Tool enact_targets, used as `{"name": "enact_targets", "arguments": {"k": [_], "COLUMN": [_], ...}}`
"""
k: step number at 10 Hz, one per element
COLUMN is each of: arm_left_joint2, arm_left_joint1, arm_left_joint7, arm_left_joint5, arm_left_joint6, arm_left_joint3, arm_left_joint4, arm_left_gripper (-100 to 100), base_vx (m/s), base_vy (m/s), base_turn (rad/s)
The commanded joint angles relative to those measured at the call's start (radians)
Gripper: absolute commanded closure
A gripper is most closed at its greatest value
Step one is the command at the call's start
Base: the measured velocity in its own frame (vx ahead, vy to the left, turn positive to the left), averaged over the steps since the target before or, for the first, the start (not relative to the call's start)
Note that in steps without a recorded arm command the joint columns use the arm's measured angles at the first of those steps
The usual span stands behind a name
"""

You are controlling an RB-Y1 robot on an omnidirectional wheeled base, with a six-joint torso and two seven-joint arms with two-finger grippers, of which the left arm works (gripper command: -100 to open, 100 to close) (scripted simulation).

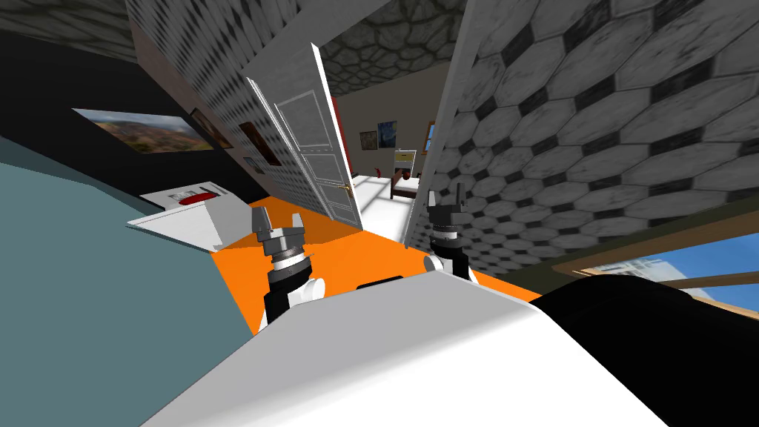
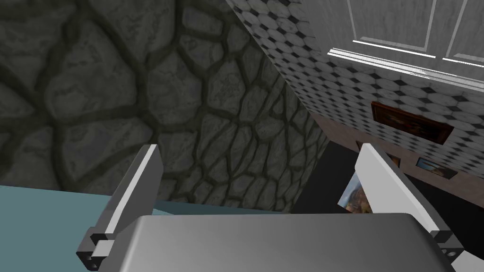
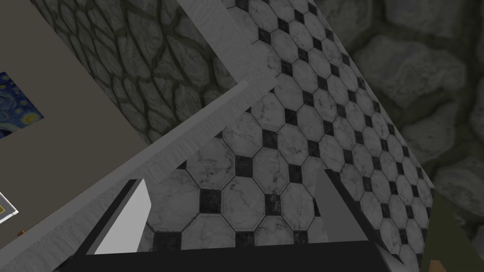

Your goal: Push the door open

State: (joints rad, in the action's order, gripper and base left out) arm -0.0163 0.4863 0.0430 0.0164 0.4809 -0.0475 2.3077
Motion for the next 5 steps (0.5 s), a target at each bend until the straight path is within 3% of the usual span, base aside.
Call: {"name": "enact_targets", "arguments": {"k": [1,5], "arm_left_joint2": [0.01,0.029], "arm_left_joint1": [-0.021,-0.069], "arm_left_joint7": [-0.008,-0.027], "arm_left_joint5": [-0.002,-0.008], "arm_left_joint6": [-0.001,-0.002], "arm_left_joint3": [-0.007,-0.022], "arm_left_joint4": [-0.034,-0.115], "arm_left_gripper": [-100,-100], "base_vx": [0.074,0.137], "base_vy": [0.042,0.07], "base_turn": [-0.019,-0.019]}}
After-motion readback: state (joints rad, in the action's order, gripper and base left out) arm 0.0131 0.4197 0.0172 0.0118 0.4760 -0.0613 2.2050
